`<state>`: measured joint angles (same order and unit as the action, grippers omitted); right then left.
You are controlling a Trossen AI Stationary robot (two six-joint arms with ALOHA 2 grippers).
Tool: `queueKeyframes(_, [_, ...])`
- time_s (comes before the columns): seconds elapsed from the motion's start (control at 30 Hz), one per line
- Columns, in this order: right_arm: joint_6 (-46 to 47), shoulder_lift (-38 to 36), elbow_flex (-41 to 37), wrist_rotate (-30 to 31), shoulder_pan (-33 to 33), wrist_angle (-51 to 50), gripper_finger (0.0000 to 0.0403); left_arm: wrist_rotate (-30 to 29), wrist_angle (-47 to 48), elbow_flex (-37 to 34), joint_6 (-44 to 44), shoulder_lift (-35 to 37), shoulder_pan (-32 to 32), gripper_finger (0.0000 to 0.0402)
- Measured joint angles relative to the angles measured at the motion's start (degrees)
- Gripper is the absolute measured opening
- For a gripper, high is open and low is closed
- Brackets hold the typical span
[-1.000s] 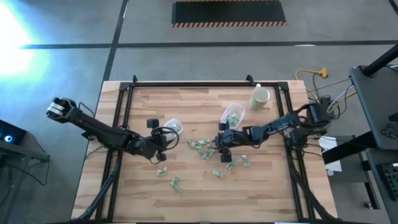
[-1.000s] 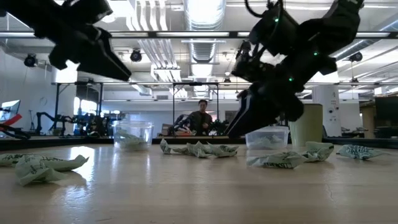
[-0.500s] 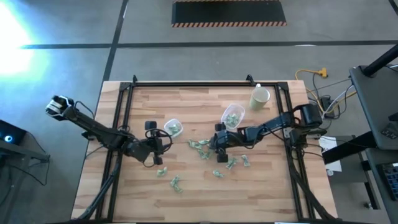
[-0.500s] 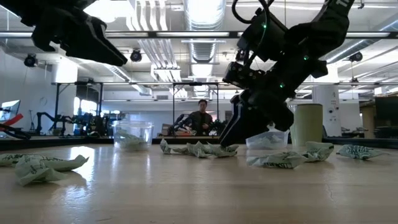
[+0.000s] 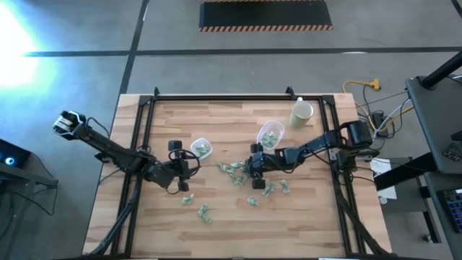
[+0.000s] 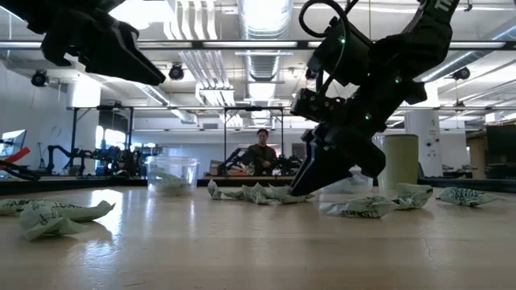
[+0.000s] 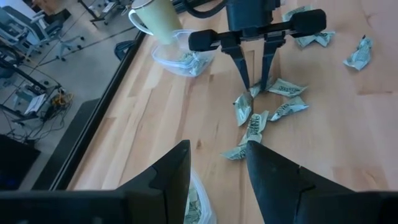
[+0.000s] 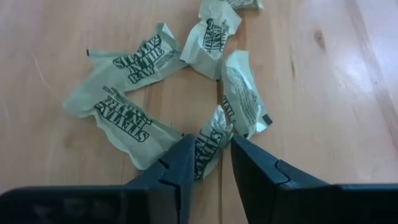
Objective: Pick and place items into bin
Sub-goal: Put the stevia packet into the right transparent bin
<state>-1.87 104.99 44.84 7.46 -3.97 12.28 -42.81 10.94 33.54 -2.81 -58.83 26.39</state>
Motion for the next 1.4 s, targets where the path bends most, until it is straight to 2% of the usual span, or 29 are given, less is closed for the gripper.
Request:
queueKeyframes(0.33, [-2.88, -1.09, -0.02, 0.01, 0.0, -1.81, 0.0018, 0.53, 0.02, -0.04, 0.04, 0.0, 0.04, 0.014])
queueKeyframes(0.57, [-3.35, -5.35, -0.02, 0.91, 0.0, -6.33, 0.001, 0.55, 0.05, -0.11, 0.09, 0.02, 0.04, 0.014])
queueKeyframes(0.67, [-3.65, -8.81, 0.02, 5.26, 0.0, -10.92, 0.0009, 0.55, 0.08, -0.13, 0.14, 0.02, 0.02, 0.014])
queueKeyframes(0.83, [-1.69, -15.82, 0.02, 16.24, 0.0, -18.49, 0.0009, 0.57, 0.12, -0.15, 0.17, 0.02, -0.01, 0.014])
queueKeyframes(1.07, [9.81, -22.45, -0.67, 33.2, 0.03, -28.69, 0.0009, 0.57, 0.01, -0.24, 0.17, 0.02, -0.02, 0.014])
queueKeyframes(1.13, [12.02, -23.0, -1.44, 34.95, 0.16, -29.34, 0.0009, 0.56, 0.13, -0.33, 0.17, 0.02, -0.02, 0.014])
queueKeyframes(1.4, [15.13, -21.61, -4.59, 35.01, 3.2, -28.84, 0.0009, 0.57, 0.02, -0.37, 0.17, 0.02, -0.02, 0.014])
